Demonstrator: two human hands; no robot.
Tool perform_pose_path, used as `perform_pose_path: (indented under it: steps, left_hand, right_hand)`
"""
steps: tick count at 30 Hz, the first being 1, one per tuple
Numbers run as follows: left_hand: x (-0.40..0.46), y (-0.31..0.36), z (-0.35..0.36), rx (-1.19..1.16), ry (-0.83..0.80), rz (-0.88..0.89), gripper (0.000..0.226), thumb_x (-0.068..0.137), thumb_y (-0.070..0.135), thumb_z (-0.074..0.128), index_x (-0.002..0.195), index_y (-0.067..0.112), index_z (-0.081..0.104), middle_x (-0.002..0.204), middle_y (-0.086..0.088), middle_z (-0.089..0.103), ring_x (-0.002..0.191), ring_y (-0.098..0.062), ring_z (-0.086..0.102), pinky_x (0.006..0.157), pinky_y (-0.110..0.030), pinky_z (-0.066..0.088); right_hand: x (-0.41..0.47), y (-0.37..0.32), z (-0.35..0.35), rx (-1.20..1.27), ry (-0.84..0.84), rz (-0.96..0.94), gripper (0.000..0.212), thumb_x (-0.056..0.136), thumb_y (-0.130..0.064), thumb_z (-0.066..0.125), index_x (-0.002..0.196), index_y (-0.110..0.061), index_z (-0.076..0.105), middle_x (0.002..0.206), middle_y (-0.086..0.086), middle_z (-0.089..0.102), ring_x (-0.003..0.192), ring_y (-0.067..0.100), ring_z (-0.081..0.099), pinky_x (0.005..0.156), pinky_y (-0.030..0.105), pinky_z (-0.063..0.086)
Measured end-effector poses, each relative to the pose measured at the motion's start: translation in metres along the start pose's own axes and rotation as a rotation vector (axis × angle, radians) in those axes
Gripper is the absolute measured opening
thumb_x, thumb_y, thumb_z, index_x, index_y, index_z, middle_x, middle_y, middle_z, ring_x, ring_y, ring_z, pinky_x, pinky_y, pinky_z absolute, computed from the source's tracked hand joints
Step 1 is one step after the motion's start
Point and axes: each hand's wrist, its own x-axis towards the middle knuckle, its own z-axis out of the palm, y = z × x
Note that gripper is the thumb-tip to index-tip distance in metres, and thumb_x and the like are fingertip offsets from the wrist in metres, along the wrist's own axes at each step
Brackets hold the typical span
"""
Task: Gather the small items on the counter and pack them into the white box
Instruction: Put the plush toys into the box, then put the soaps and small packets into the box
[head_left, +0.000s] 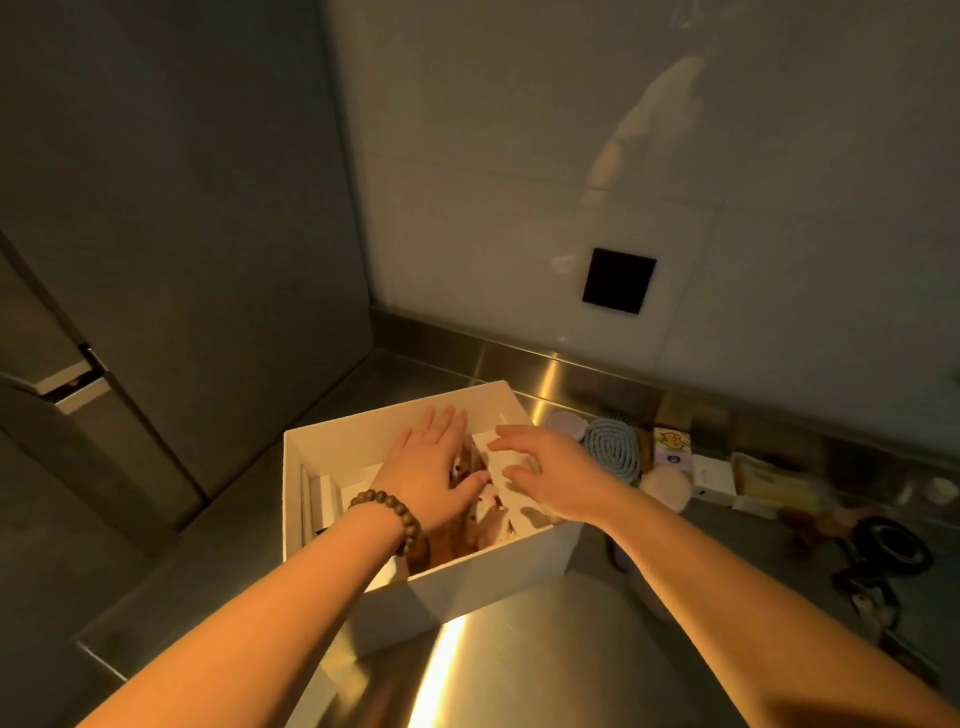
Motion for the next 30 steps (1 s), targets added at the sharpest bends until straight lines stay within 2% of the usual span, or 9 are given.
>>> perform_pose_path:
  steps: [4,7,9,13,16,18,22,26,30]
  left_hand:
    - [0.005,0.047,-0.009,-0.013,0.075,0.062,0.08,0.085,0.069,0.026,0.148,0.026,0.005,0.157,0.003,0.004,0.142,-0.016,0.003,0.11,-0.032,0.002]
    - [0.007,0.091,-0.002,-0.029,0.117,0.153,0.078,0.085,0.065,0.032,0.148,0.024,0.01,0.156,0.0,0.01,0.142,-0.017,0.006,0.112,-0.035,0.007]
    - [0.01,0.12,0.006,-0.06,0.108,0.204,0.078,0.086,0.061,0.039,0.147,0.022,0.012,0.156,-0.003,0.012,0.142,-0.019,0.006,0.111,-0.032,0.006]
    - [0.016,0.17,0.027,-0.117,0.079,0.3,0.077,0.086,0.057,0.044,0.146,0.018,0.018,0.153,-0.006,0.021,0.141,-0.022,0.014,0.115,-0.038,0.014]
    - [0.019,0.195,0.052,-0.135,0.021,0.318,0.076,0.086,0.057,0.044,0.147,0.018,0.018,0.153,-0.007,0.021,0.14,-0.022,0.018,0.115,-0.039,0.018]
    - [0.022,0.203,0.074,-0.122,-0.086,0.27,0.081,0.084,0.058,0.048,0.147,0.021,0.014,0.155,-0.004,0.015,0.141,-0.022,0.014,0.115,-0.04,0.017]
    - [0.026,0.213,0.117,-0.061,-0.256,0.174,0.087,0.081,0.059,0.053,0.147,0.024,0.009,0.156,-0.002,0.01,0.142,-0.023,0.008,0.113,-0.038,0.012]
    - [0.024,0.21,0.148,-0.012,-0.354,0.164,0.101,0.073,0.068,0.055,0.147,0.026,0.002,0.156,-0.003,0.002,0.142,-0.024,0.001,0.113,-0.038,0.005]
    - [0.015,0.199,0.166,0.047,-0.325,0.251,0.106,0.067,0.078,0.05,0.146,0.031,-0.003,0.156,0.002,-0.006,0.141,-0.018,-0.01,0.108,-0.036,-0.011]
  right_hand:
    - [-0.03,0.016,-0.033,0.046,0.156,-0.001,0.038,0.092,-0.016,0.058,0.13,-0.022,0.057,0.145,-0.005,0.045,0.133,0.012,0.04,0.107,0.027,0.035]
    - [-0.061,0.045,-0.057,0.061,0.258,0.053,0.038,0.091,-0.014,0.06,0.127,-0.023,0.058,0.137,-0.005,0.053,0.124,0.007,0.046,0.1,0.013,0.033]
    - [-0.082,0.073,-0.071,0.045,0.302,0.14,0.037,0.091,-0.012,0.06,0.126,-0.022,0.059,0.132,-0.001,0.056,0.119,0.014,0.051,0.098,0.022,0.04]
    - [-0.12,0.131,-0.087,-0.005,0.31,0.341,0.034,0.092,-0.014,0.058,0.126,-0.016,0.058,0.13,0.005,0.057,0.117,0.02,0.053,0.094,0.029,0.044]
    - [-0.143,0.165,-0.081,0.037,0.254,0.472,0.036,0.091,-0.015,0.06,0.127,-0.017,0.056,0.129,0.006,0.057,0.106,0.015,0.056,0.086,0.025,0.047]
    - [-0.152,0.18,-0.07,0.067,0.243,0.504,0.039,0.089,-0.019,0.065,0.127,-0.015,0.055,0.128,0.006,0.056,0.105,0.014,0.055,0.083,0.018,0.043]
    - [-0.156,0.2,-0.041,-0.001,0.132,0.577,0.069,0.085,-0.037,0.069,0.143,-0.018,0.038,0.148,0.006,0.037,0.134,0.021,0.038,0.11,0.035,0.034]
    - [-0.151,0.212,-0.024,-0.064,0.162,0.51,0.062,0.084,-0.031,0.07,0.139,-0.022,0.042,0.142,0.001,0.044,0.129,0.017,0.041,0.108,0.032,0.032]
    - [-0.146,0.221,-0.018,-0.098,0.213,0.476,0.056,0.086,-0.032,0.067,0.138,-0.025,0.045,0.138,-0.001,0.049,0.127,0.015,0.043,0.108,0.031,0.034]
